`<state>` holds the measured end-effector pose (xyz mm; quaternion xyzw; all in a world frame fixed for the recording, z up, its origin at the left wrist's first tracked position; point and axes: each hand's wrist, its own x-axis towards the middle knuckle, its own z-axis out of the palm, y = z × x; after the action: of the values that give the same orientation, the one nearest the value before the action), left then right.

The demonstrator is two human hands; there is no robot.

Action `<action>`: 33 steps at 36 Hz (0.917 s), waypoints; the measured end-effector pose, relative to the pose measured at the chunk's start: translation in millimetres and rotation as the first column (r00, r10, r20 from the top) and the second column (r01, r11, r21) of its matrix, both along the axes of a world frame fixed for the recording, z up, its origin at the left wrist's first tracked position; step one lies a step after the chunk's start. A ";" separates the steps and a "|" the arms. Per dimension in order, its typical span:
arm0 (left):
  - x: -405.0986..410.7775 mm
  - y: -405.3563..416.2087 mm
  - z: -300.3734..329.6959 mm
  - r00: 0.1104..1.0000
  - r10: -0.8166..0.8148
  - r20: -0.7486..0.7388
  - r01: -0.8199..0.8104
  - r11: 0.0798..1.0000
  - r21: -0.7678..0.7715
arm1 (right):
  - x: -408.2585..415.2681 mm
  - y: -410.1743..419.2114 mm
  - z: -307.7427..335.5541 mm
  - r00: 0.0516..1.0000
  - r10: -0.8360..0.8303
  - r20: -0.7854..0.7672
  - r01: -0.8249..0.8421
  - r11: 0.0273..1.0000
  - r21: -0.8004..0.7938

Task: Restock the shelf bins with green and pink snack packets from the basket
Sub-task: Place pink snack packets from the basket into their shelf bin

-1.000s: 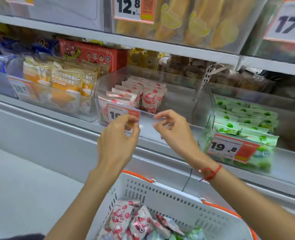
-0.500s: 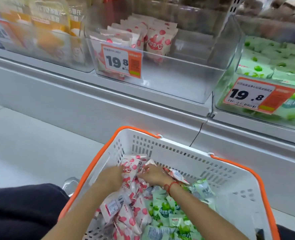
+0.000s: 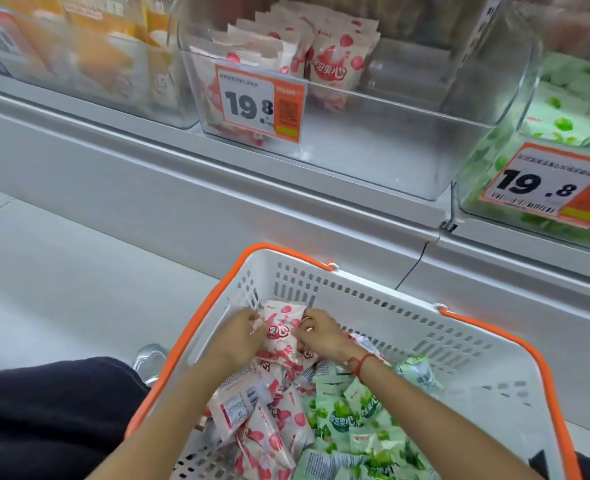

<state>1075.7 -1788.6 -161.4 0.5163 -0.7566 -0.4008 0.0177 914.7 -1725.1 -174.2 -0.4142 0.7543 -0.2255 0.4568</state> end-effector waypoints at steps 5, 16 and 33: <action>-8.6 -2.2 29.6 0.978 0.132 -0.161 -0.067 0.932 0.356 | -20.1 11.9 70.4 0.973 0.122 0.198 -0.103 0.989 -0.105; -29.8 -4.3 169.3 0.549 0.247 -0.798 -0.257 0.959 0.120 | -7.2 7.3 205.5 0.997 -0.075 -0.015 0.055 0.835 -0.548; -65.7 -115.8 267.3 0.982 -0.148 -0.119 -0.040 0.452 -0.891 | -75.1 -84.3 341.5 0.835 -0.482 -0.268 0.120 0.633 -0.765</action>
<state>1010.0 -1904.4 105.9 0.3683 -0.8654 0.0085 0.3398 839.7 -1809.5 167.2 -0.4632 0.7471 -0.4761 0.0241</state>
